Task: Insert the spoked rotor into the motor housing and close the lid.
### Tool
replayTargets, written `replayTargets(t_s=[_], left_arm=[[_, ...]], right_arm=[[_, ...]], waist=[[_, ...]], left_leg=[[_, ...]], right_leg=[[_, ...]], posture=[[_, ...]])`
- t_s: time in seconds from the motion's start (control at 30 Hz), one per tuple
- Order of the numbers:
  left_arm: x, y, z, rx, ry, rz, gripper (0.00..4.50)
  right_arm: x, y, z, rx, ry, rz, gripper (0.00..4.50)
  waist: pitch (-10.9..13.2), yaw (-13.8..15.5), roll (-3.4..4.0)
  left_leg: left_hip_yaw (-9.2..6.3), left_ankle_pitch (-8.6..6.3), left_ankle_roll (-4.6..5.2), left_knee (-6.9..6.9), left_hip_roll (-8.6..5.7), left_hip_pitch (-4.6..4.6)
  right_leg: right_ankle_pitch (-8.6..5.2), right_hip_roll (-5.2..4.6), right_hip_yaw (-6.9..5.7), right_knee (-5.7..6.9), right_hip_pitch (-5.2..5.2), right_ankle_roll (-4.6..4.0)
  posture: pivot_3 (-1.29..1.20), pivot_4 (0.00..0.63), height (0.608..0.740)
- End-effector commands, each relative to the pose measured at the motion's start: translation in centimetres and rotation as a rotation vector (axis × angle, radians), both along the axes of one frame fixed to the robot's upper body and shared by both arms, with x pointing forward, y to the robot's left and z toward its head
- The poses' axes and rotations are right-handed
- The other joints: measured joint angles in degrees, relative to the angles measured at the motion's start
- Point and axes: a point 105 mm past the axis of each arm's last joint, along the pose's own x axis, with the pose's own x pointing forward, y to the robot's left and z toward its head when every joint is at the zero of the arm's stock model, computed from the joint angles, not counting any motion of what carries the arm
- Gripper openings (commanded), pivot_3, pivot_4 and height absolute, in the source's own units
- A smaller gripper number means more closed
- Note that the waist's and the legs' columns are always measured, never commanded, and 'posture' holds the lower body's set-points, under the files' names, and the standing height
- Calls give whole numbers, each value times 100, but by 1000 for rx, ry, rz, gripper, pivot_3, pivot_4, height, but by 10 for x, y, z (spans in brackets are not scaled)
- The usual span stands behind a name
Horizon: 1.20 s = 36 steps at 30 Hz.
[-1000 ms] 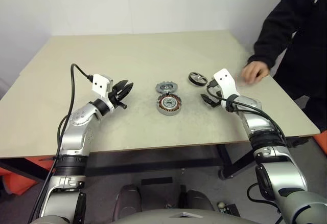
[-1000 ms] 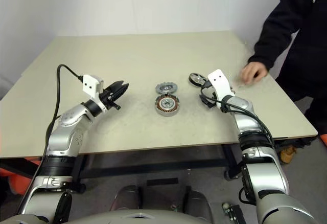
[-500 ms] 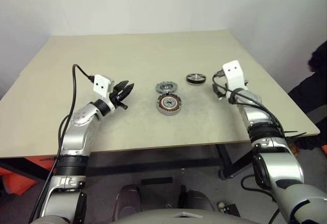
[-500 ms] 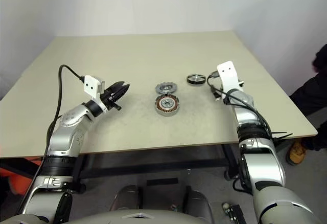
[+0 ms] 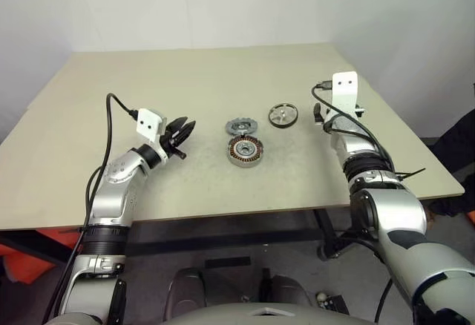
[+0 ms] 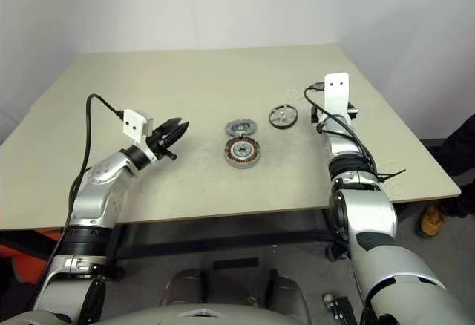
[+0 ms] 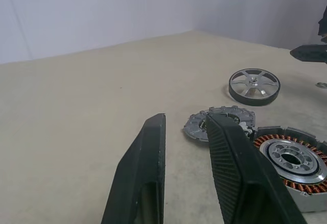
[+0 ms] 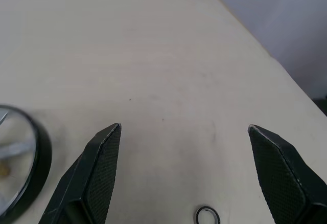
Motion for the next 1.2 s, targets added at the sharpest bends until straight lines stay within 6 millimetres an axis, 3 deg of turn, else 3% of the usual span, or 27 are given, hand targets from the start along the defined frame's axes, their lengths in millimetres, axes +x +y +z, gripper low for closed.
replayTargets(t_s=[0.03,0.2,0.47,1.2], left_arm=[[-3,2,14,10,-59,7,1301],[-5,5,14,11,-60,20,1301],[-8,5,13,13,-59,25,1301],[-12,5,18,29,-72,31,1301]], right_arm=[[1,-9,14,9,-43,-121,4465],[-7,-15,3,-23,5,-252,4465],[-6,-3,-9,62,41,-234,4465],[-13,0,-32,197,164,-245,4465]], waist=[[0,2,0],[0,-7,1],[0,-73,1],[0,-128,2]], left_leg=[[0,0,0,0,0,0],[0,0,0,0,-1,-5],[1,0,-1,0,0,-5],[1,0,-1,1,0,-8]], right_leg=[[0,0,0,0,0,0],[0,0,0,0,-6,0],[-1,0,0,4,-10,2],[0,0,0,4,-11,1]], posture=[[0,0,740],[0,0,740],[0,0,740],[0,0,740]])
